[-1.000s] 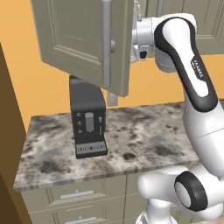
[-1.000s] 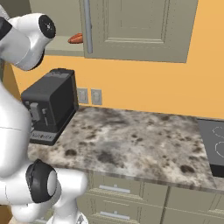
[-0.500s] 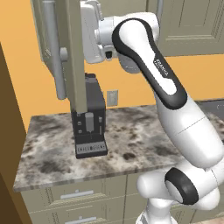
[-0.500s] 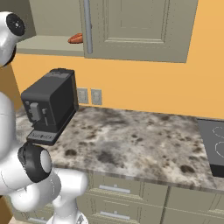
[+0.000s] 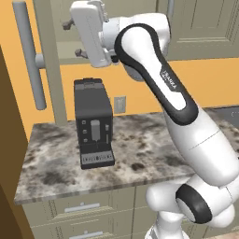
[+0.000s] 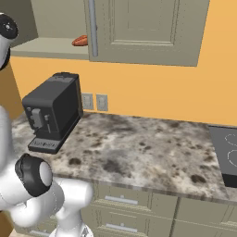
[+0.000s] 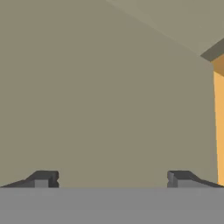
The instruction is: The dining table condiment station is running low on shaker. Refill the condiment station by opening the cabinet and taking the shaker from the cabinet and placing it on the dining table.
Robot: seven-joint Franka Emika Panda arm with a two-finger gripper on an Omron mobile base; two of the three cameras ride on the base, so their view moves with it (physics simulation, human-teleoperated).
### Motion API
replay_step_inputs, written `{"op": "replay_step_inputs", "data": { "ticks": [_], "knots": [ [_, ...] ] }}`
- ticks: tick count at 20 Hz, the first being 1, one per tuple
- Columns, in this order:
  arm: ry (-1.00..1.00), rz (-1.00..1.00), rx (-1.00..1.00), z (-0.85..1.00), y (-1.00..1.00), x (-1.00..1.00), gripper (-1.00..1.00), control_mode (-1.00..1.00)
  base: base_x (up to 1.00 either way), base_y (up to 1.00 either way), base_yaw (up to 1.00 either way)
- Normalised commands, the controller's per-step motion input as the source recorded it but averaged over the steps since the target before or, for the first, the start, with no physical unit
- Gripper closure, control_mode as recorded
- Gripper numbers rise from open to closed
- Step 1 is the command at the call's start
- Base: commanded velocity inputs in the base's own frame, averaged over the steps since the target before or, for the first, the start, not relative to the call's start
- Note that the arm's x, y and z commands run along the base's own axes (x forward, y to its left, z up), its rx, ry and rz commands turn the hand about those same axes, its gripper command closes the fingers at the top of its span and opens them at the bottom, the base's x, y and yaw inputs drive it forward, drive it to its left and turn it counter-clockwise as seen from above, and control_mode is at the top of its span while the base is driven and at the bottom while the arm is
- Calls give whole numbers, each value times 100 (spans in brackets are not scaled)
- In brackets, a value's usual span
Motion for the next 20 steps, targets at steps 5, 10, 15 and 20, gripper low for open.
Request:
{"op": "replay_step_inputs", "data": {
  "ticks": [5, 10, 15, 20],
  "knots": [
    [-16, -8, 0, 0, -100, -46, -100, -100, 0, 0, 0],
    [-18, -6, -6, 0, -100, -50, -100, -100, 0, 0, 0],
    [-15, -9, -12, 0, -100, -40, -100, -100, 0, 0, 0],
    [-9, -15, -22, 4, -100, -24, -100, -100, 0, 0, 0]
  ]
}}
